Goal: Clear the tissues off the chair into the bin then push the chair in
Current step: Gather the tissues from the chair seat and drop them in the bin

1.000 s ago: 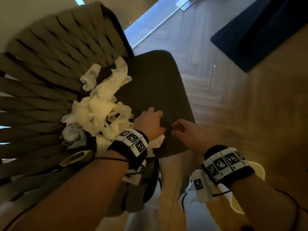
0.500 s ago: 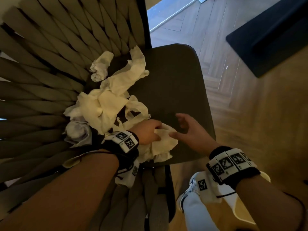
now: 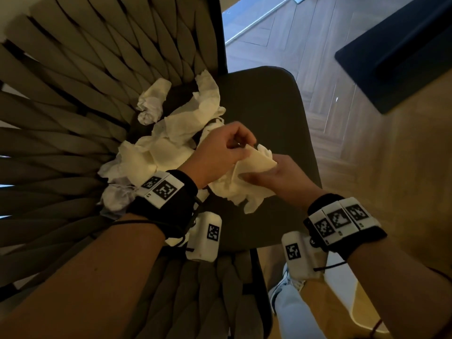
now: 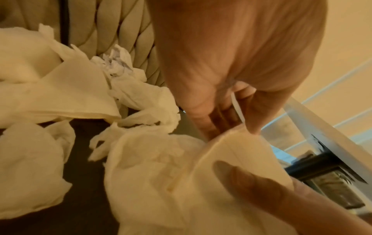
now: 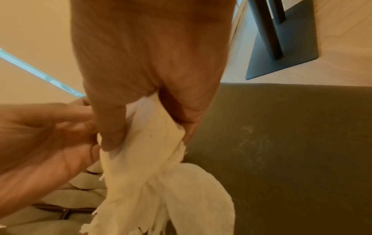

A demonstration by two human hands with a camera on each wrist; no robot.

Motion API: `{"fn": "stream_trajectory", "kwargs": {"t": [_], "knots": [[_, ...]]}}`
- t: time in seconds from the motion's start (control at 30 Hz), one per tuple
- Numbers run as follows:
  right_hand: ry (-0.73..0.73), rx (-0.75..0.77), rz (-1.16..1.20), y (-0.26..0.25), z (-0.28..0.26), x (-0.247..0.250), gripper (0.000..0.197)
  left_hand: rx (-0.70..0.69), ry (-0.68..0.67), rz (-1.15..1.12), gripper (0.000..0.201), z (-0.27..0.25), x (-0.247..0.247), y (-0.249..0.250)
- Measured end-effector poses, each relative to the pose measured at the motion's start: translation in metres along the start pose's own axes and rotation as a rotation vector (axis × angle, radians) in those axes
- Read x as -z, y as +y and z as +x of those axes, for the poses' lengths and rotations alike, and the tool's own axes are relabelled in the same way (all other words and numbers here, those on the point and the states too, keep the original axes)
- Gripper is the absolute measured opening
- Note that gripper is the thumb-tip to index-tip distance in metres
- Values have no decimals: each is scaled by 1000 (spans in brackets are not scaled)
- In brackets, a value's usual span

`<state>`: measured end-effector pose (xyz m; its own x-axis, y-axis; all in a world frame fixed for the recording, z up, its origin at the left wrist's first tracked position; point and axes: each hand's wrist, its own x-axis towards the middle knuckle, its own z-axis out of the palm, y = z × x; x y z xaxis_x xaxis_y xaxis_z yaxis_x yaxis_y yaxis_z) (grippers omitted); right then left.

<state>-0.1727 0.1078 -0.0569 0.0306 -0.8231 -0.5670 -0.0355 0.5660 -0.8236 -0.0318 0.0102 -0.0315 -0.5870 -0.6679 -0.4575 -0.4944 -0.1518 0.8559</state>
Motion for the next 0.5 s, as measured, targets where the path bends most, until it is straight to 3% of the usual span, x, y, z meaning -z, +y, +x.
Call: {"fn": "stream_trajectory", "kwargs": {"t": [0.1,0.2,0.3,0.4,0.5], "knots": [[97,-30,6,-1,-3,0,25,22,283,100,14,10,18,-15],[146,-33,37,-3,-13,7,21,84,448,500,29,31,46,-34],[178,-50,81,0,-25,17,22,184,346,788,57,57,67,-47],[207,-87,68,7,-36,25,35,263,188,921,78,84,73,-54],[252,-114,66,13,-46,30,40,261,87,957,57,94,69,-62]]}}
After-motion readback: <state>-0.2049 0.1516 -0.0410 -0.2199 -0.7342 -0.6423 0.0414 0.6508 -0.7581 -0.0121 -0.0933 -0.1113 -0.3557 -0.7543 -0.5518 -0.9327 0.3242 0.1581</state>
